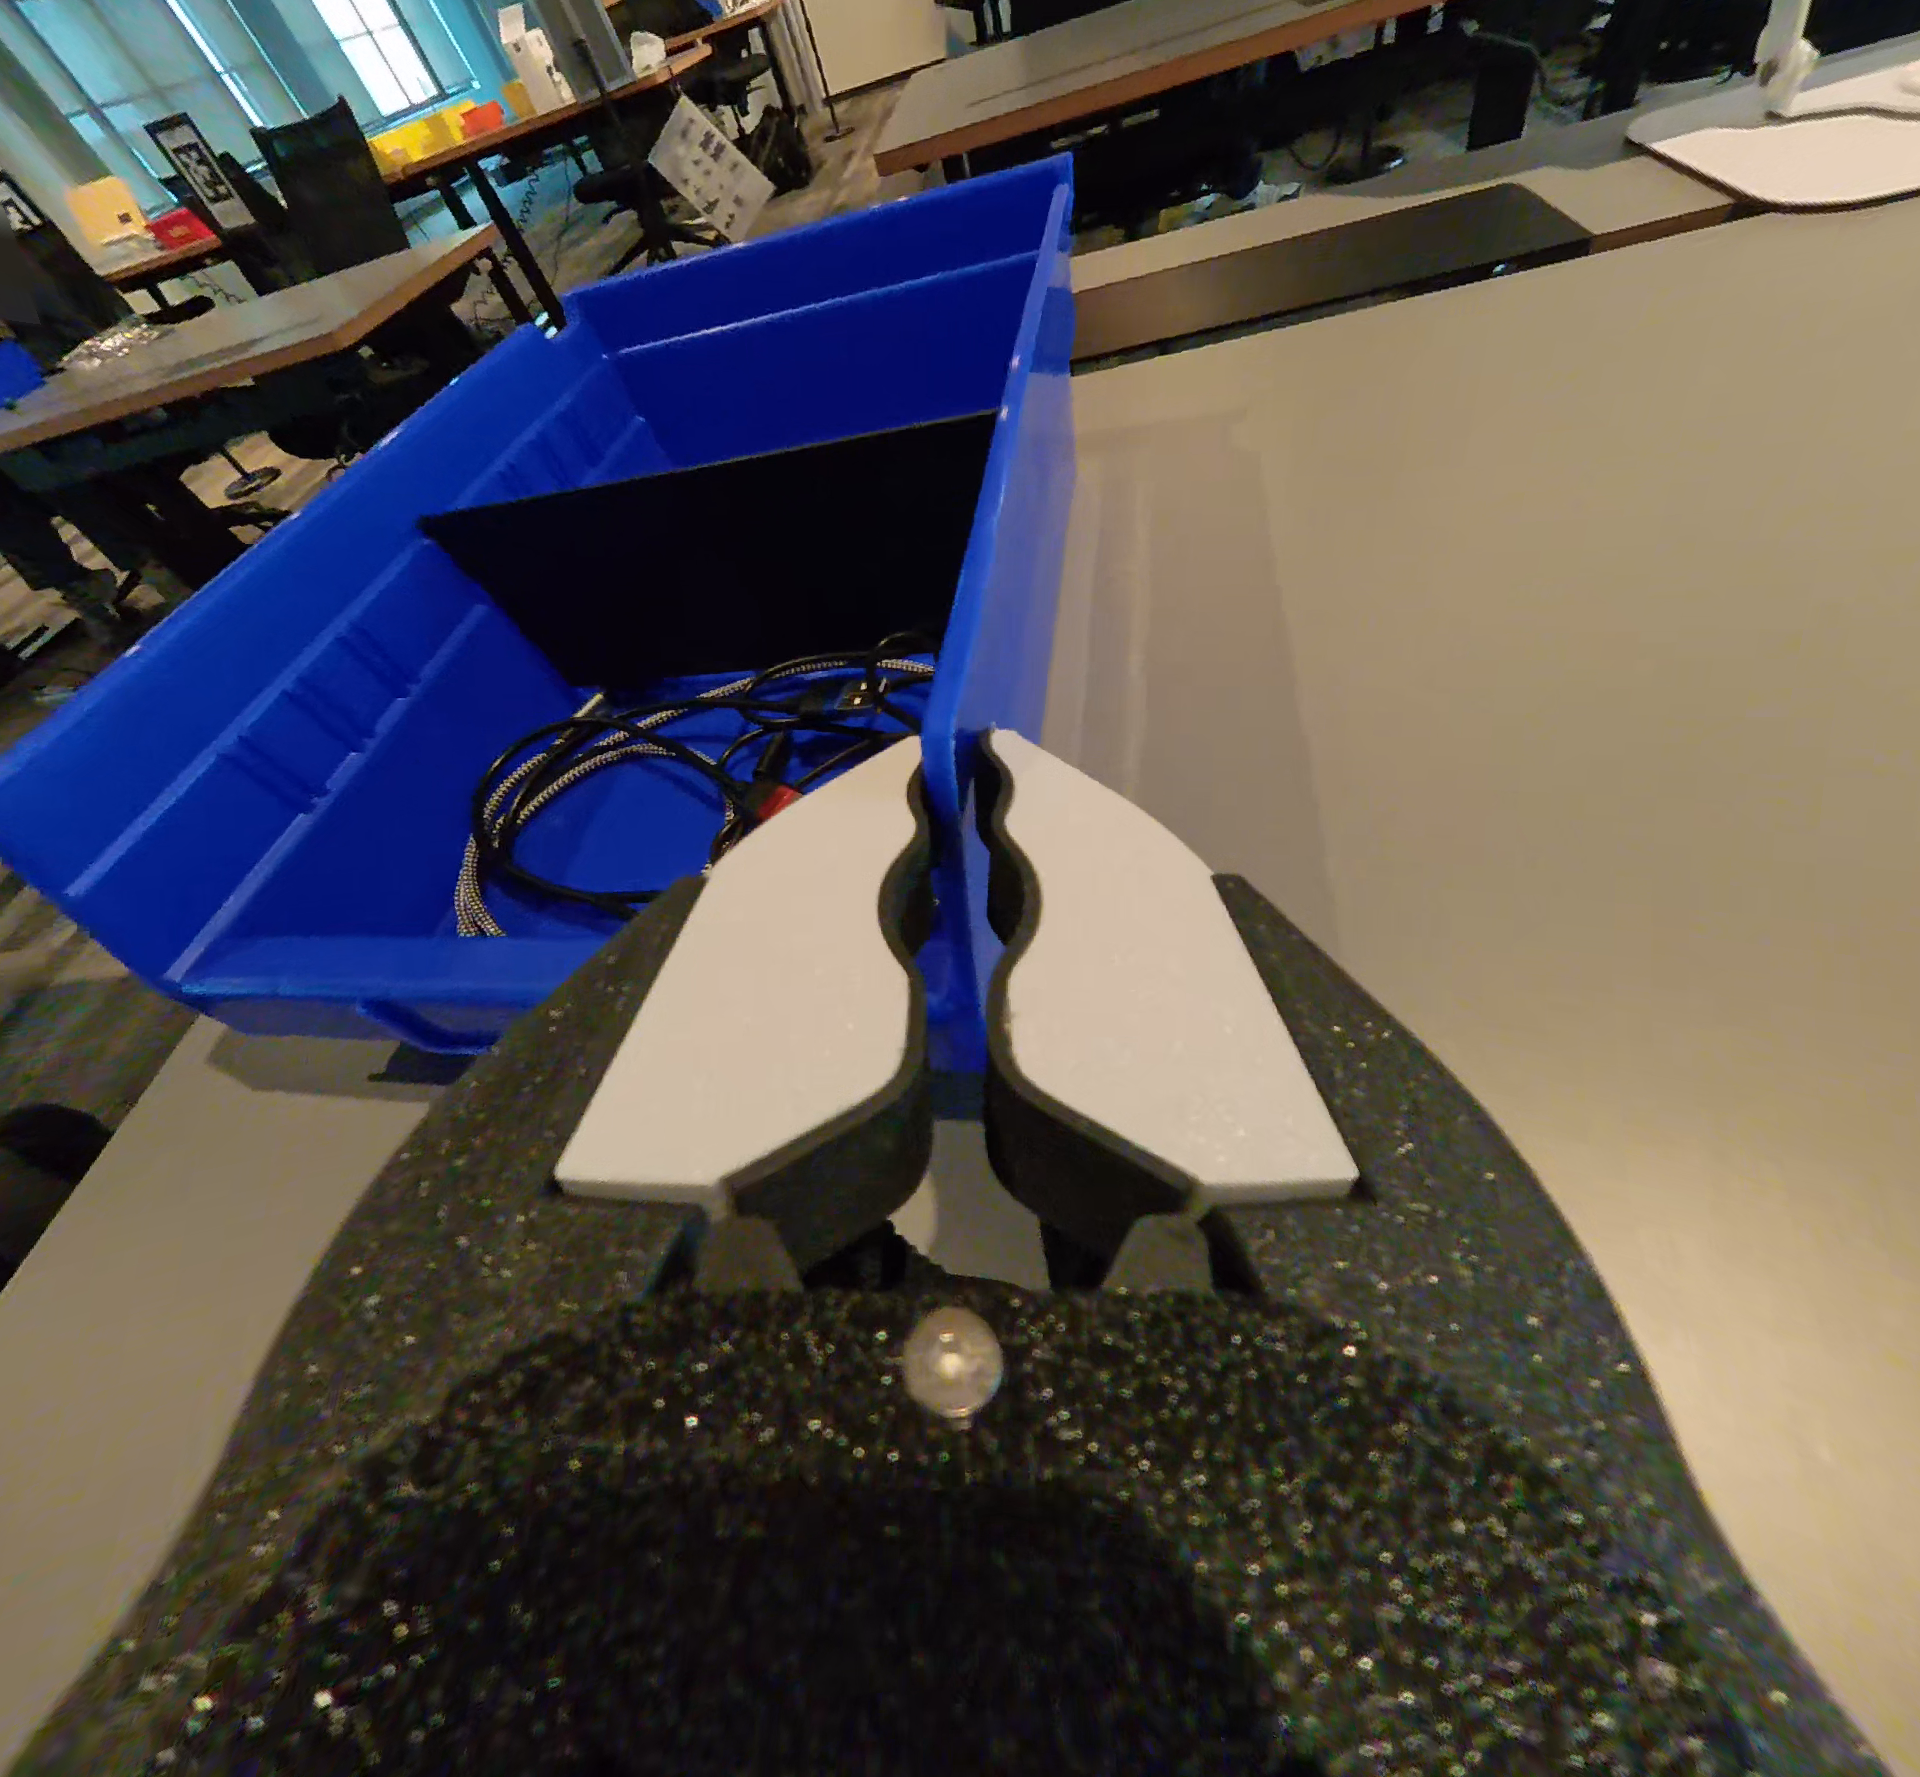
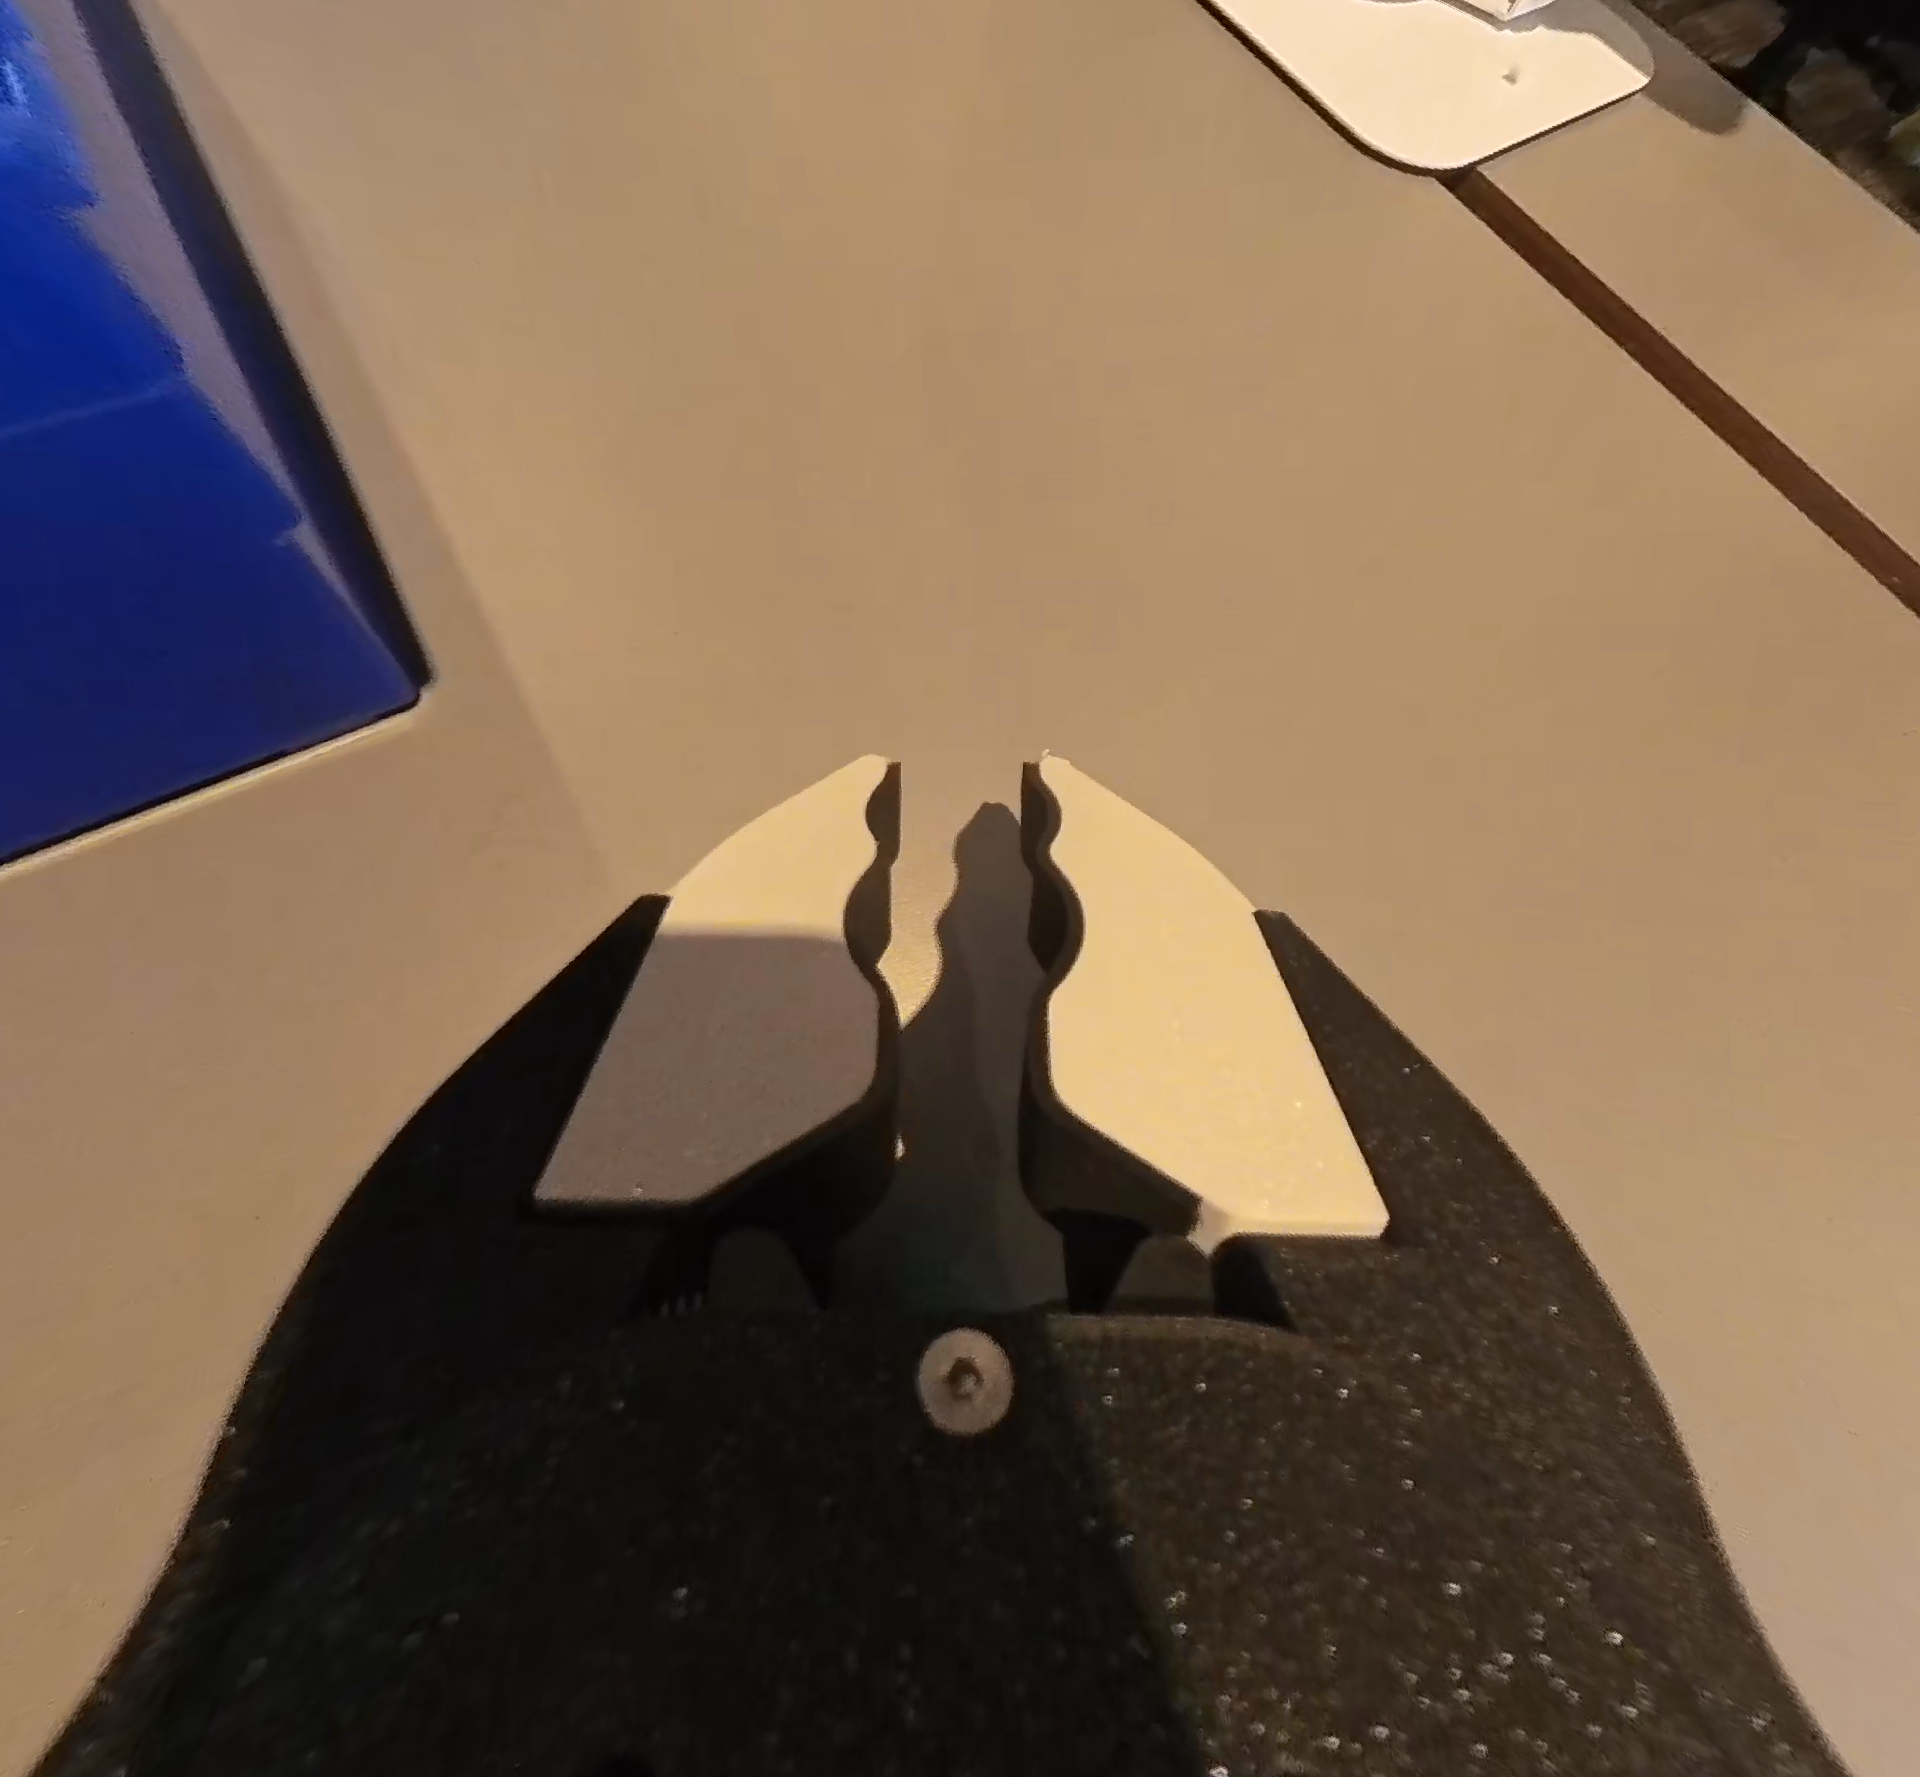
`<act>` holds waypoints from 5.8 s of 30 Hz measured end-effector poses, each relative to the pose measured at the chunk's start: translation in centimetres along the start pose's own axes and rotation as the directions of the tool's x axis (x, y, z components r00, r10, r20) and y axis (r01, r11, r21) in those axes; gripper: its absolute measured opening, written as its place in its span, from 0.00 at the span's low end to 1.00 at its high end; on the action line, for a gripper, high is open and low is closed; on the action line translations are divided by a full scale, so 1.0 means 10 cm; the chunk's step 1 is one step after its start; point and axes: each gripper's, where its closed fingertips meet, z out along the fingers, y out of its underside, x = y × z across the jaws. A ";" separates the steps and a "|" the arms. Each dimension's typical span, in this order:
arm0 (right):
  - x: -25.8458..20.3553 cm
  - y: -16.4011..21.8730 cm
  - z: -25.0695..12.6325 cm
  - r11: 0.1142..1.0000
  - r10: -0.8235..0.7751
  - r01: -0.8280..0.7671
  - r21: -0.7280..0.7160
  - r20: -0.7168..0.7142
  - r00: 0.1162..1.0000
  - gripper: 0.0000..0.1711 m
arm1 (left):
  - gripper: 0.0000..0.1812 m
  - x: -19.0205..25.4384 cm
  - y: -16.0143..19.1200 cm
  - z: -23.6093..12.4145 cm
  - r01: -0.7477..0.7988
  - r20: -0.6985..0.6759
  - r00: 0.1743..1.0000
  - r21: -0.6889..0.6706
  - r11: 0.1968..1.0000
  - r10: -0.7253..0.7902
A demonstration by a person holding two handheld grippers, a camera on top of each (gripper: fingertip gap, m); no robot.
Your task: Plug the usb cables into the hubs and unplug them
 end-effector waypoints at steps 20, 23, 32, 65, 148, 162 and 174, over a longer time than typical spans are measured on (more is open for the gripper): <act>0.02 -0.05 -0.20 0.991 0.123 -0.122 0.051 -0.008 0.992 0.21 | 0.29 0.11 -0.34 -0.42 -0.063 0.233 0.972 0.168 0.984 0.023; -0.07 -0.44 -0.52 0.969 0.194 -0.195 0.149 0.021 0.981 0.22 | 0.31 0.39 -0.52 -0.69 -0.122 0.259 0.964 0.263 0.957 0.051; -0.74 -1.32 -0.39 0.955 -0.196 0.226 -0.193 0.161 0.967 0.27 | 0.27 1.00 -0.57 -0.87 -0.023 0.099 0.995 0.377 0.926 -0.016; -0.41 -0.82 -0.12 0.767 -0.371 0.401 -0.501 0.165 0.914 0.41 | 0.24 1.10 -0.59 -0.86 0.087 -0.030 0.996 0.386 0.918 -0.081; -1.00 0.46 -1.85 0.877 0.477 -0.375 0.302 -0.649 0.592 0.10 | 0.22 1.58 -0.68 -0.87 0.152 -0.156 0.983 0.373 0.916 -0.099; -0.32 0.63 -1.96 0.874 0.477 -0.391 0.289 -0.662 0.578 0.02 | 0.22 1.60 -0.69 -0.88 0.146 -0.164 0.982 0.375 0.915 -0.090; 0.36 0.64 -1.82 0.912 0.382 -0.360 0.195 -0.721 0.578 0.03 | 0.22 1.62 -0.69 -0.88 0.145 -0.176 0.981 0.373 0.917 -0.083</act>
